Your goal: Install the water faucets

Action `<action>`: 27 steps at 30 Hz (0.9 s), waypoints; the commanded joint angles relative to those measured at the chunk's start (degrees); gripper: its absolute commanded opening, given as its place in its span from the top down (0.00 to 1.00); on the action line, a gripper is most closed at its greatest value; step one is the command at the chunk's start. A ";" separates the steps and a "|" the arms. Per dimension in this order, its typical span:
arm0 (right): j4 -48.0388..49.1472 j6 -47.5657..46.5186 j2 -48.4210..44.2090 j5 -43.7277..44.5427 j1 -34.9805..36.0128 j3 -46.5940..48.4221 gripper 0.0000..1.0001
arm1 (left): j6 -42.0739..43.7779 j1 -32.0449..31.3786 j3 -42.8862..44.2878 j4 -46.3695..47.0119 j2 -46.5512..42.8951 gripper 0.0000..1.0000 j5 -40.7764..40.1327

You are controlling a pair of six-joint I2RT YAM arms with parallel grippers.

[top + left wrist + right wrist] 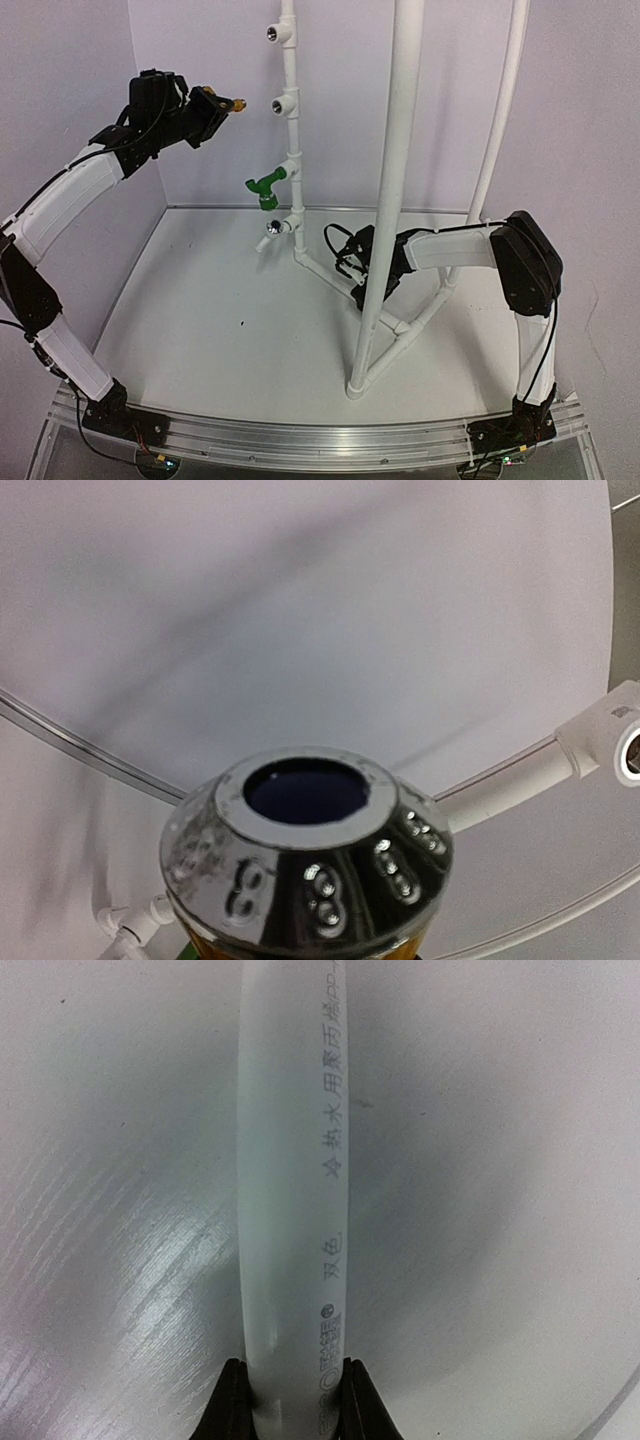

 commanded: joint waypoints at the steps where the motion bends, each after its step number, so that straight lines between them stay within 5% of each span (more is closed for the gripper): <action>1: 3.01 -0.14 2.36 -1.36 1.22 1.25 1.00 | -8.09 -1.05 -0.11 4.41 -0.30 1.00 5.84; 10: 3.00 1.42 2.51 -1.34 1.30 1.98 1.00 | -17.87 -1.05 -7.66 14.25 -1.77 1.00 6.28; 27: 3.02 2.62 3.14 -2.77 2.44 3.07 1.00 | -20.09 -2.81 -6.41 18.36 -0.65 1.00 9.46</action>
